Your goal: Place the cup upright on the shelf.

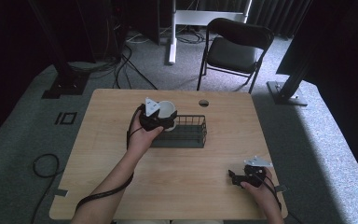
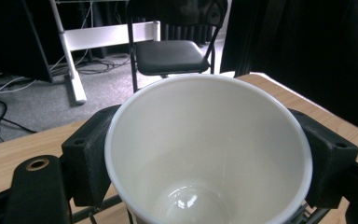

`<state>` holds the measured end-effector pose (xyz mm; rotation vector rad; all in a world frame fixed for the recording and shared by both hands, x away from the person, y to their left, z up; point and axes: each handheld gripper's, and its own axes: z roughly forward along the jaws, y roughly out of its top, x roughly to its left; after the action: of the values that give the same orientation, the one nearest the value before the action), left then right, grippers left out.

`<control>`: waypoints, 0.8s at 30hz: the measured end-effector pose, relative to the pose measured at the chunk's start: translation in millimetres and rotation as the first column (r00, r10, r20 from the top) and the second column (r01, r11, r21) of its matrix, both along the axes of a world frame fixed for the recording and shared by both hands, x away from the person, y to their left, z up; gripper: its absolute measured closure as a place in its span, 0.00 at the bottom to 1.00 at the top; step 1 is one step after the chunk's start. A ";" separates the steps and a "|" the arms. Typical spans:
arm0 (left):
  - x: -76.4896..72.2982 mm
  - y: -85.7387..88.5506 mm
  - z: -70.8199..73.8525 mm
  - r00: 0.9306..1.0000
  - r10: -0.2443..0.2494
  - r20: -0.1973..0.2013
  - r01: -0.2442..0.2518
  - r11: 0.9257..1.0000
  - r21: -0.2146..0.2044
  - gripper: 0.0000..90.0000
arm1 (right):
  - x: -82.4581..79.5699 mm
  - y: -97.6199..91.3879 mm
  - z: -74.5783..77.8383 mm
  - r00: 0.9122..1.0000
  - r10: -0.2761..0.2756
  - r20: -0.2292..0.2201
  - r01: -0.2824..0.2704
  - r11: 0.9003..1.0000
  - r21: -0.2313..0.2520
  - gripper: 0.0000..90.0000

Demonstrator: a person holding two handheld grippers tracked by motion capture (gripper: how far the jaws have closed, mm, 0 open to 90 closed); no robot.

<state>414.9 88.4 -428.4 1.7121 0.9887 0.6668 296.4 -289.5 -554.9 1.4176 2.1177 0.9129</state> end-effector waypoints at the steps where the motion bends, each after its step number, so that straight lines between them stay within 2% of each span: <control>1: 1.0 0.1 -2.1 1.000 0.005 -0.008 -0.005 1.000 -0.003 0.22 | 0.0 0.0 0.0 1.000 0.000 0.000 0.000 1.000 0.000 0.12; 13: 6.7 -5.0 -17.3 0.999 0.007 -0.041 -0.006 0.999 0.037 0.22 | 0.0 0.0 0.0 1.000 0.000 0.000 0.000 1.000 0.000 0.12; 24: 9.5 -11.3 -27.9 0.999 0.002 -0.053 0.002 0.997 0.071 0.22 | 0.0 0.0 0.0 1.000 0.000 0.000 0.000 1.000 0.000 0.12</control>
<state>424.4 77.1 -456.2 1.8001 1.0123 0.6670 296.4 -289.5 -554.9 1.4175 2.1178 0.9130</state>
